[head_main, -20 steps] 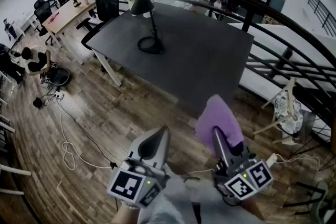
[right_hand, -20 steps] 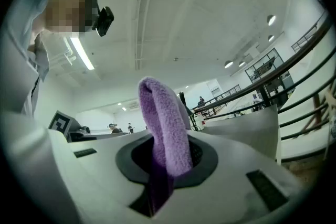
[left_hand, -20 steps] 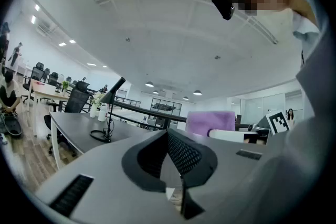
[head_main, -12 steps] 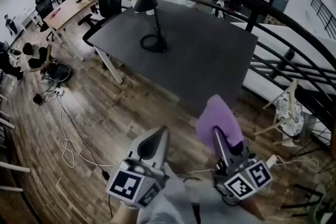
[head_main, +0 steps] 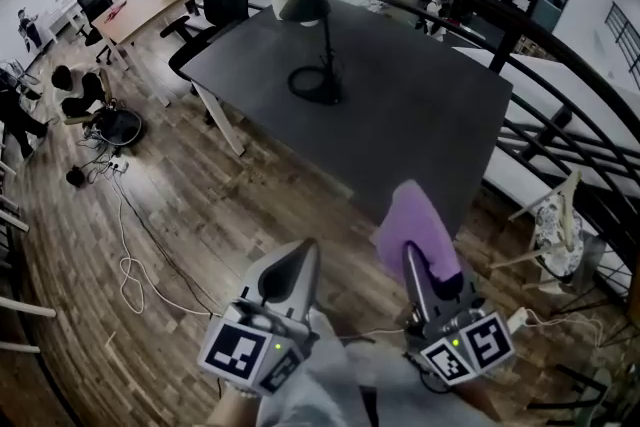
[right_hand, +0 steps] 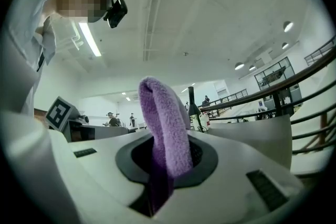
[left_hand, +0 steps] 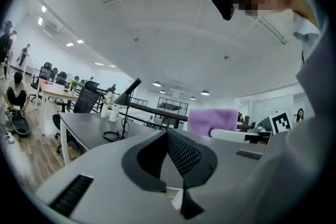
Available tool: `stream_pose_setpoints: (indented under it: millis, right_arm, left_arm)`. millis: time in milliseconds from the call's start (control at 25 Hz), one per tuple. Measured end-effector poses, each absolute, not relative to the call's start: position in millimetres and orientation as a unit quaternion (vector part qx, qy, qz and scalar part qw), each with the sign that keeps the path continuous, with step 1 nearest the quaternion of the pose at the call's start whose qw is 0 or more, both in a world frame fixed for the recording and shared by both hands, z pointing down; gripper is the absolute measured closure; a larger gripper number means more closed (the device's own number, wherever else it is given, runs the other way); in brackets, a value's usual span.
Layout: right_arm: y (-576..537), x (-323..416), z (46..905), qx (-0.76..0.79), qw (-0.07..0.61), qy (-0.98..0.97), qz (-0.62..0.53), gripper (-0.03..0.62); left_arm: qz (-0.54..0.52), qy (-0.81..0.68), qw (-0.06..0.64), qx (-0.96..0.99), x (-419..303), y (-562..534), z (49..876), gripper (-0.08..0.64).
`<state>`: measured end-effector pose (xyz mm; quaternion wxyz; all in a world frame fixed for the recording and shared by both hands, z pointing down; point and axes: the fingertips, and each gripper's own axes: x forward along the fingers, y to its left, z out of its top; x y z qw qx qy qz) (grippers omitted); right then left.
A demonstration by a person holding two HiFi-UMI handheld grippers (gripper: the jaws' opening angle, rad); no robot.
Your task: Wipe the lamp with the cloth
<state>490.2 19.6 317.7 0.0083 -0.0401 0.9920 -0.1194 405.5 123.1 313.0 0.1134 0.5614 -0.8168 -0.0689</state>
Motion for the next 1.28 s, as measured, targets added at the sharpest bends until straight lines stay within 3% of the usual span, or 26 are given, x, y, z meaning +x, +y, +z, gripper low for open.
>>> stream_pose_setpoints:
  millis: [720,1280]
  right_arm:
    - [75.2,307.0,310.6,-0.007,0.002,0.993,-0.116,0.545]
    - [93.0,251.3,313.3,0.022,-0.007,0.994,-0.104,0.545]
  left_arm:
    - [-0.076,-0.853,0.091,0.508,226.9,206.2,299.2,0.554]
    - [-0.091,-0.896,0.069,0.429,165.2,272.3,297.7,0.554]
